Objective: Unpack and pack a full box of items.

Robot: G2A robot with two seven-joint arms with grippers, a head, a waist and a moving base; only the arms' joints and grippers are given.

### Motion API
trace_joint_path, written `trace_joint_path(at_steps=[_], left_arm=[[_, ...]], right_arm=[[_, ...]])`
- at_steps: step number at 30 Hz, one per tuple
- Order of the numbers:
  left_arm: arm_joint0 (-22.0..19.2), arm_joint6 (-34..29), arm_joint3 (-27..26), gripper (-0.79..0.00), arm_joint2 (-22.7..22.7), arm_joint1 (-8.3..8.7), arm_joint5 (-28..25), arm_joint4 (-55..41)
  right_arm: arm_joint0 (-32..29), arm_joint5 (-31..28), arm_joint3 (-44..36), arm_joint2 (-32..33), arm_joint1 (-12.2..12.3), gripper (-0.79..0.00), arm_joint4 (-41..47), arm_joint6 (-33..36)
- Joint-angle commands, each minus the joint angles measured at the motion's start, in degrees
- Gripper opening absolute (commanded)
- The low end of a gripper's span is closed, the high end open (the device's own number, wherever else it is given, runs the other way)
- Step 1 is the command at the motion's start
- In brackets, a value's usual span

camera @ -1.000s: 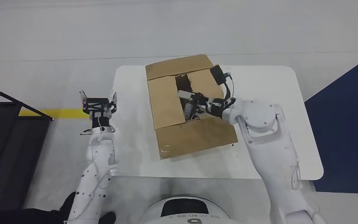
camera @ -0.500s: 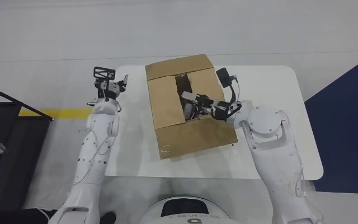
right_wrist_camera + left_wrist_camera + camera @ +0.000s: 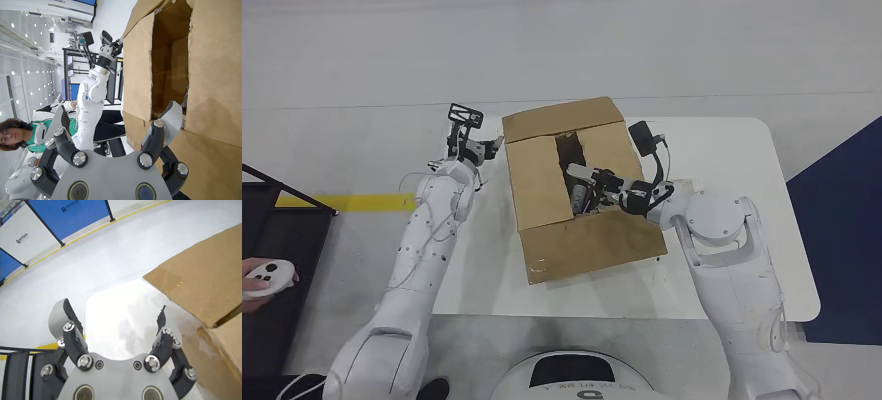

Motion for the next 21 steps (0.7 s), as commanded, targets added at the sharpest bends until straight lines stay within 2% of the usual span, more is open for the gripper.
trace_joint_path(at_steps=[1,10,14,21], left_arm=[[-1.2,0.1,1.6,0.0,0.7,-0.23,0.3,-0.6],[-3.3,2.0,4.9,0.0,2.5,-0.97,2.0,-2.9],[-2.4,6.0,4.1,0.0,2.3,-1.07,3.1,-4.2],[0.8,13.7,1.5,0.0,1.2,-0.68,2.1,-5.3]], right_arm=[[0.0,0.0,0.0,0.0,0.0,0.0,0.0,0.0],[0.0,0.0,0.0,0.0,0.0,0.0,0.0,0.0],[0.0,0.0,0.0,0.0,0.0,0.0,0.0,0.0],[0.0,0.0,0.0,0.0,0.0,0.0,0.0,0.0]])
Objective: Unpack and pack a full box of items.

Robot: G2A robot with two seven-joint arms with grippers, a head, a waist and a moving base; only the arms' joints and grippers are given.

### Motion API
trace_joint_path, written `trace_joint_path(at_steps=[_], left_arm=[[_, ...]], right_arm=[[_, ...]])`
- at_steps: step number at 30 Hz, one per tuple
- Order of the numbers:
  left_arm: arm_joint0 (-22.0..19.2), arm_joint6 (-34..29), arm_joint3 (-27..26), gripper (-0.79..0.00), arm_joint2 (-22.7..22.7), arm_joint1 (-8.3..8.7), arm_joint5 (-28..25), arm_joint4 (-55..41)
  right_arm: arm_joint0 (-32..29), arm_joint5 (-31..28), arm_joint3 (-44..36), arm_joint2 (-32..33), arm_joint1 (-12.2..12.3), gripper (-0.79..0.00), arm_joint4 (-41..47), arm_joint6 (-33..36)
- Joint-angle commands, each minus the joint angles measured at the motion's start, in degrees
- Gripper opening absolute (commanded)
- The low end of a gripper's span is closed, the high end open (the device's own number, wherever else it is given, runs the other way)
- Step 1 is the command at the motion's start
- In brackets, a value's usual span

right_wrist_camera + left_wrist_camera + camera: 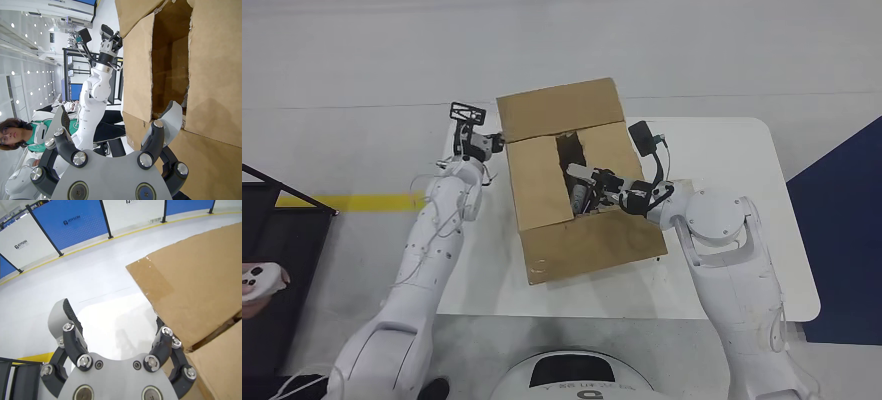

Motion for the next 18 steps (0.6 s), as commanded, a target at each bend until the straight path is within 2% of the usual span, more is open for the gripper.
trace_joint_path(at_steps=[1,7,12,18], left_arm=[[1.0,1.7,-0.7,0.0,-0.2,0.18,-0.7,0.3],[4.2,5.3,-3.6,0.0,0.4,0.77,-3.8,3.3],[7.1,6.7,-6.6,0.0,0.5,1.25,-4.1,6.3],[11.8,10.1,-13.8,0.0,-1.4,2.13,-5.6,7.3]], right_arm=[[0.0,0.0,0.0,0.0,0.0,0.0,0.0,0.0],[0.0,0.0,0.0,0.0,0.0,0.0,0.0,0.0],[0.0,0.0,0.0,0.0,0.0,0.0,0.0,0.0],[0.0,0.0,0.0,0.0,0.0,0.0,0.0,0.0]])
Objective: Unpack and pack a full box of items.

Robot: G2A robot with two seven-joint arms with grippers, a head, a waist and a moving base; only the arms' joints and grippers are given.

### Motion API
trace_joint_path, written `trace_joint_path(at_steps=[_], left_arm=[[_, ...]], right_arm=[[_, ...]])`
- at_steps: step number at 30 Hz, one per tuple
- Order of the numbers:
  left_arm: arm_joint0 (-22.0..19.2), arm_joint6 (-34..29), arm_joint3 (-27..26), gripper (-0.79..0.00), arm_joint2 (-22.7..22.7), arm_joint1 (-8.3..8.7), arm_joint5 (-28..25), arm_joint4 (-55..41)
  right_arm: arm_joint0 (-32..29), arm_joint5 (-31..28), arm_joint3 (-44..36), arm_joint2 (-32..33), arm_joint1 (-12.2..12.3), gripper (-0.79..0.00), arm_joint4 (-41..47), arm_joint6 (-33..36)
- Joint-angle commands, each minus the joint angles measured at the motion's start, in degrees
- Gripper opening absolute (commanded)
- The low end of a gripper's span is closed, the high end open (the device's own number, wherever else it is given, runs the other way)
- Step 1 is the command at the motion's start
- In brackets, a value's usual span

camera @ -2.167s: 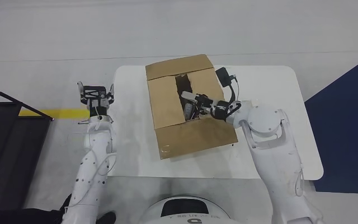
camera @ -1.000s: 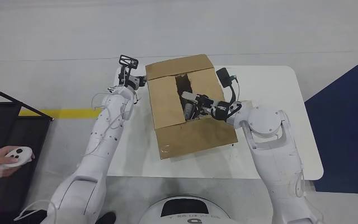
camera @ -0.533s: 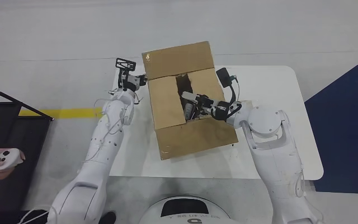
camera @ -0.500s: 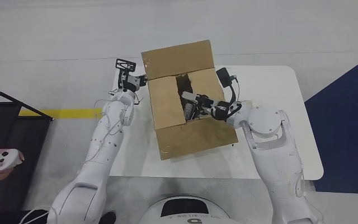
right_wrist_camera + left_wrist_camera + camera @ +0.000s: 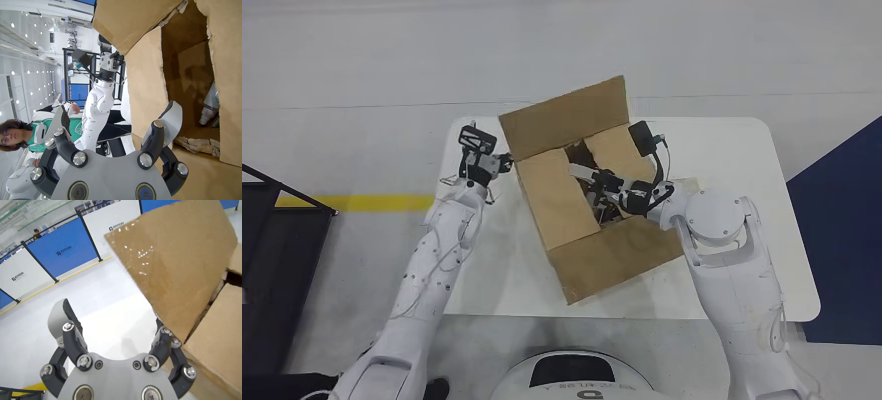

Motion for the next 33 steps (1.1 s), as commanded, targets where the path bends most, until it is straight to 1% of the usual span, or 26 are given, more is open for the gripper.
trace_joint_path(at_steps=[1,6,10,13,17,20,22,24,26,30,33], left_arm=[[1.7,0.8,-2.9,0.0,-0.9,0.3,-0.2,0.1],[6.5,2.0,-10.9,0.0,-2.7,0.99,-2.2,0.2],[9.7,0.2,-14.6,0.0,-2.4,1.44,-3.5,3.2],[11.1,-0.4,-15.0,0.0,-0.9,1.5,-3.1,5.7],[11.6,-1.0,-13.7,0.0,1.0,1.36,-2.1,6.7],[11.8,-0.8,-13.0,0.0,2.0,1.28,-1.3,7.1],[12.0,-0.9,-12.8,0.0,2.3,1.27,-1.0,7.0],[12.2,-1.1,-13.1,0.0,2.4,1.26,-0.5,6.7],[12.7,-1.3,-14.0,0.0,2.5,1.21,0.4,5.9],[14.5,-1.2,-16.5,0.0,2.2,1.25,1.7,4.8],[14.5,-1.2,-16.5,0.0,2.2,1.25,1.7,4.8]], right_arm=[[0.0,0.0,0.0,0.0,0.0,0.0,0.0,0.0],[0.0,0.0,0.0,0.0,0.0,0.0,0.0,0.0],[0.0,0.0,0.0,0.0,0.0,0.0,0.0,0.0],[0.0,0.0,0.0,0.0,0.0,0.0,0.0,0.0],[-0.1,-0.2,0.0,0.0,0.0,0.0,0.2,-0.3],[-2.1,-2.7,-1.5,1.6,0.2,0.0,2.1,-2.6],[-4.7,-4.7,-3.3,4.3,0.5,0.0,4.5,-3.1],[-6.8,-5.8,-4.3,7.5,0.9,0.0,6.7,-2.4],[-7.6,-5.2,-4.1,9.7,1.3,0.0,8.2,-1.1],[-7.5,-4.6,-3.8,9.8,1.4,0.0,7.8,-0.4],[-7.5,-4.6,-3.8,9.8,1.4,0.0,7.8,-0.4]])
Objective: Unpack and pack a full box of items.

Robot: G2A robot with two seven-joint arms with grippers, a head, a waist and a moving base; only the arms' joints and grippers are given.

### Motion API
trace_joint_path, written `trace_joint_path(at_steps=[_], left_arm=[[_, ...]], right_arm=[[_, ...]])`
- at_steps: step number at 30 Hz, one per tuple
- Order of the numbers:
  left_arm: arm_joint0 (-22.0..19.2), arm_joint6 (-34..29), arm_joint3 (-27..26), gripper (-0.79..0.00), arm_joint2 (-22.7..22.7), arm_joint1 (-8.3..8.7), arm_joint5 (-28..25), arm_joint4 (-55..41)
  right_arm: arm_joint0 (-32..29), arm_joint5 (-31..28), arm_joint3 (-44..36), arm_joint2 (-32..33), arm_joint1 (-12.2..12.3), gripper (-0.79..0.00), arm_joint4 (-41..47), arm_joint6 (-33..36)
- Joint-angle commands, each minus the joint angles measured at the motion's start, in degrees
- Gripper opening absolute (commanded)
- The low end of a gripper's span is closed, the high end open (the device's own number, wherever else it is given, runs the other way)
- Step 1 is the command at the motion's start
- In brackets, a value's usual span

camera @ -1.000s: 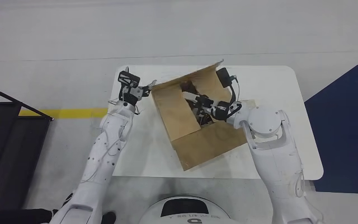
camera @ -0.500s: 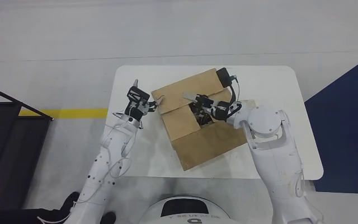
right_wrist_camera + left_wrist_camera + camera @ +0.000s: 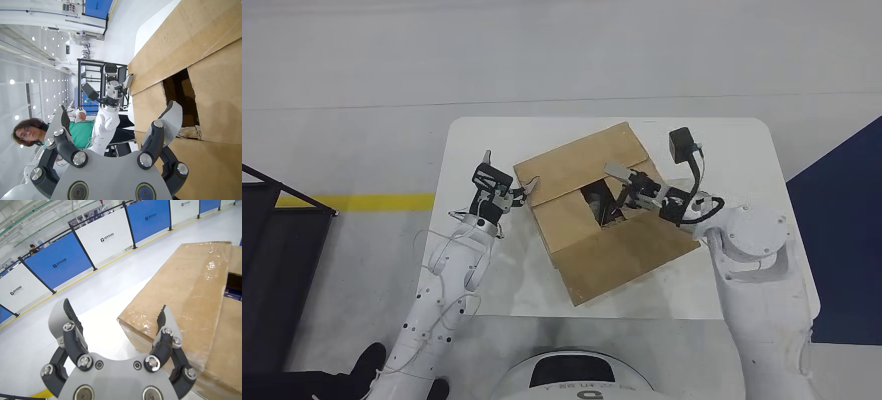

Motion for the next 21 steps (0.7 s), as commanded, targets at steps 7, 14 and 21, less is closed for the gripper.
trace_joint_path(at_steps=[7,14,21], left_arm=[[0.0,0.0,0.1,0.0,0.0,0.0,0.0,0.0],[0.0,0.0,0.1,0.0,0.0,0.0,0.0,0.0],[0.0,0.0,0.1,0.0,0.0,0.0,0.0,0.0]], right_arm=[[-5.3,-2.8,-2.8,10.6,0.3,0.0,12.6,-4.0],[-8.7,0.2,1.9,25.0,1.6,0.0,15.3,-6.3],[-4.2,8.7,12.3,19.2,3.4,0.0,1.3,-2.9]])
